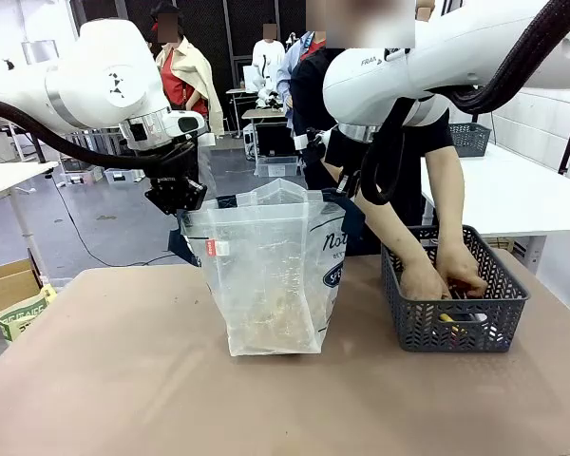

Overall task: Transfer purchased items from the store into the shopping bag.
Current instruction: Move the Reusable shopping bag to the right side of the table.

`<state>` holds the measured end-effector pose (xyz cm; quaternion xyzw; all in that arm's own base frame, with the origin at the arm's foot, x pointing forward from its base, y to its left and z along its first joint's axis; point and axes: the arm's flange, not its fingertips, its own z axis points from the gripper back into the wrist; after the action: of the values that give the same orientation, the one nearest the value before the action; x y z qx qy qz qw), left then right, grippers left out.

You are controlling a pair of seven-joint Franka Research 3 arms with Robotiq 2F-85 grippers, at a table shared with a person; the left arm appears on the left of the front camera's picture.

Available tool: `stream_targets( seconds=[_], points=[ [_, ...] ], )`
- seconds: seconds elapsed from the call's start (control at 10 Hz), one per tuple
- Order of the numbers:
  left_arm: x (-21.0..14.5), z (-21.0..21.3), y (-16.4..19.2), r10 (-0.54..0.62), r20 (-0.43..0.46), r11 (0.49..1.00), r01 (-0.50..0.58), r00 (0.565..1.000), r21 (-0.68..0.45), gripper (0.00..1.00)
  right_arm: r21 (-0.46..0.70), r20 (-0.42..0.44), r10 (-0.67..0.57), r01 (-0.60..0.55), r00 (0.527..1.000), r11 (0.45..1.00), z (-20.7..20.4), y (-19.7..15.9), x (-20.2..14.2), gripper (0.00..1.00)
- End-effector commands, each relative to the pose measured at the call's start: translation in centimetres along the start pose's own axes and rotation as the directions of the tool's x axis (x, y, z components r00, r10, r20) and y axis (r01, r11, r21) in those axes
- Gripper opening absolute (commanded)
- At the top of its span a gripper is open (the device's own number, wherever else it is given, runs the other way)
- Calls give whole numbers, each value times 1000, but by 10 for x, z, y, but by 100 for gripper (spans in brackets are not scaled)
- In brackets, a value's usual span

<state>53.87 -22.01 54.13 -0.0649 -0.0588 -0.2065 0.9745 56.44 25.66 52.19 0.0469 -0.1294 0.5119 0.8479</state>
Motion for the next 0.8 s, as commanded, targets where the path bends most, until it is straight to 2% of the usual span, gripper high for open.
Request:
stream_targets(
  seconds=[0.0, 0.7],
  points=[
    [0, 2, 2, 11, 7, 1000, -11, 1000, 9, 0, -1, 0, -1, 1, 1000, 1000, 0, -1, -1, 0],
    [0, 2, 2, 11, 7, 1000, -11, 1000, 9, 0, -1, 0, -1, 1, 1000, 1000, 0, -1, -1, 0]
  ],
)
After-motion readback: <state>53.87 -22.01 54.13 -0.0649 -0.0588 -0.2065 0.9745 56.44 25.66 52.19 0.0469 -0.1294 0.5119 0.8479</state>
